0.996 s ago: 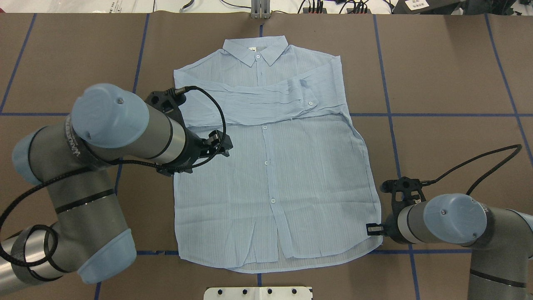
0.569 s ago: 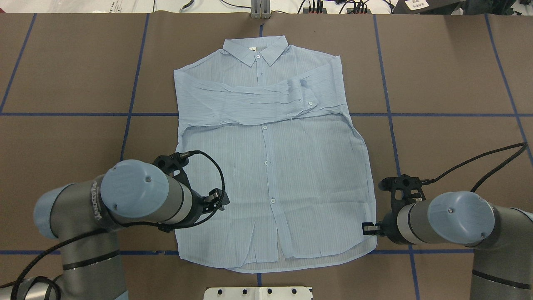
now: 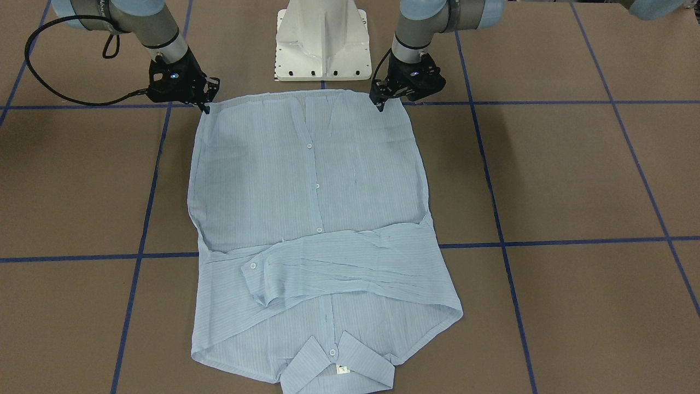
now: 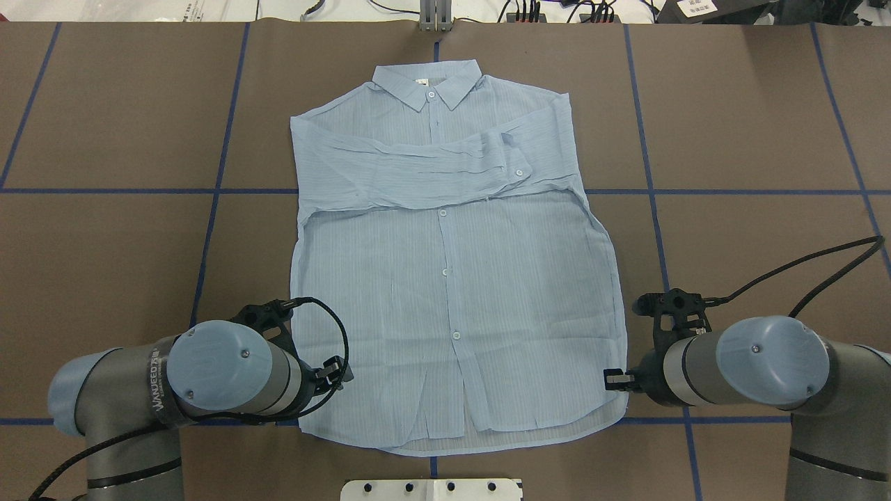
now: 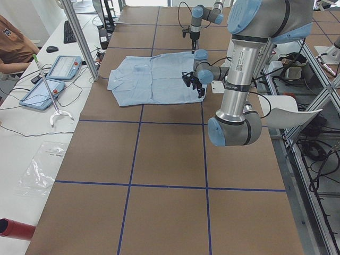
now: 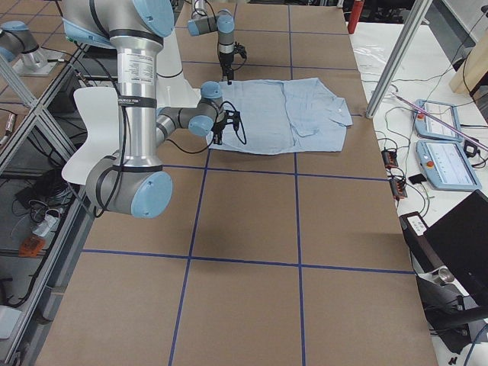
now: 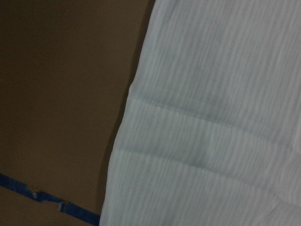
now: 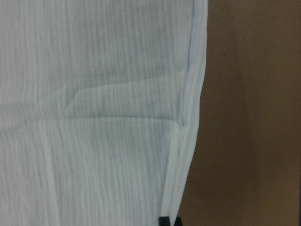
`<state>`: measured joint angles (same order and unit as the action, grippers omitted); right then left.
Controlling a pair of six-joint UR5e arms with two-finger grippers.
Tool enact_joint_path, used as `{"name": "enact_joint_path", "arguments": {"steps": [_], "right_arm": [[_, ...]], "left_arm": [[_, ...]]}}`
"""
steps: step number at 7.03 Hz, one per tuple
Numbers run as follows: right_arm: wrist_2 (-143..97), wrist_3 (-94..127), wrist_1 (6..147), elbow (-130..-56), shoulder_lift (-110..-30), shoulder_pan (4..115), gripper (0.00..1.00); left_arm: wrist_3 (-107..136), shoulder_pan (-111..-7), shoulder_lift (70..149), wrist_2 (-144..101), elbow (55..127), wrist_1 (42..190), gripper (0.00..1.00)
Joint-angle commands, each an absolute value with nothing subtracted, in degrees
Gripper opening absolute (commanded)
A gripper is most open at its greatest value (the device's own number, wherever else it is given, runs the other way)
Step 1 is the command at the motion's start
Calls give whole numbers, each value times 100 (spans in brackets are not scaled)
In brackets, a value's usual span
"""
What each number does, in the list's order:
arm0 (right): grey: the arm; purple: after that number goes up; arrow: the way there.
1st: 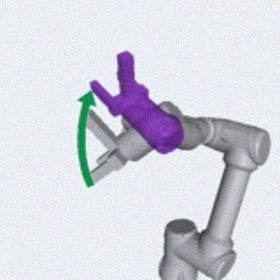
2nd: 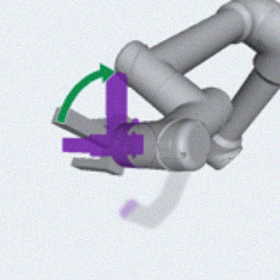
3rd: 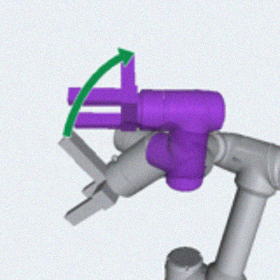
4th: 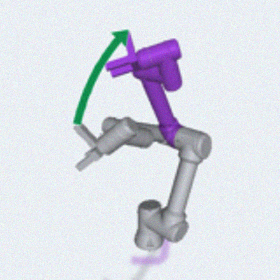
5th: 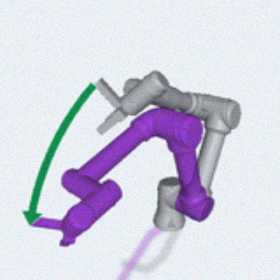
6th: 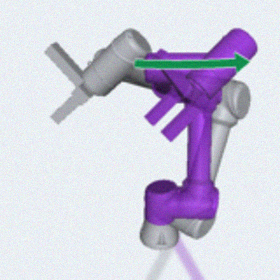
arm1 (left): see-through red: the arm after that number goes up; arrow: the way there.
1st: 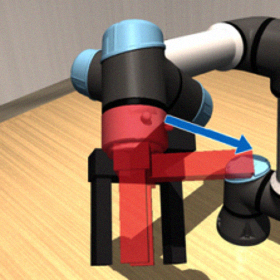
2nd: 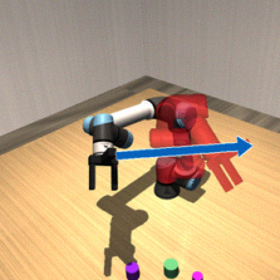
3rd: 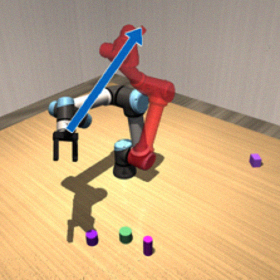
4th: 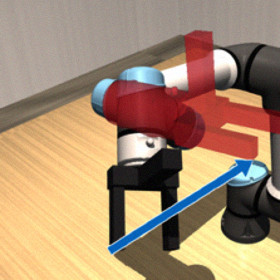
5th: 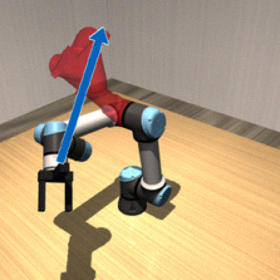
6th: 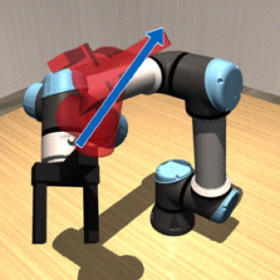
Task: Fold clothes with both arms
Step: 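Move the left gripper to the hem corner nearest it and grasp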
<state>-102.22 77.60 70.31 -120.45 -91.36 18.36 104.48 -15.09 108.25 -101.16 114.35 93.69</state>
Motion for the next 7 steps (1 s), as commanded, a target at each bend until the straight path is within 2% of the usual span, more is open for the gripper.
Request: {"name": "enact_joint_path", "arguments": {"steps": [1,4,6,7], "right_arm": [[-10222,7761,7031,-12041,-9132,1837,0],[-10222,7761,7031,-12006,-9106,1828,0],[-10222,7761,7031,-12015,-9097,1828,0],[-10222,7761,7031,-12015,-9097,1828,0]], "left_arm": [[10450,-1442,10767,-10028,11391,9369,78],[10538,-1240,10758,-9976,11373,9369,64],[10521,-1231,10758,-9958,11347,9369,49],[10521,-1204,10758,-9958,11303,9369,48]]}}
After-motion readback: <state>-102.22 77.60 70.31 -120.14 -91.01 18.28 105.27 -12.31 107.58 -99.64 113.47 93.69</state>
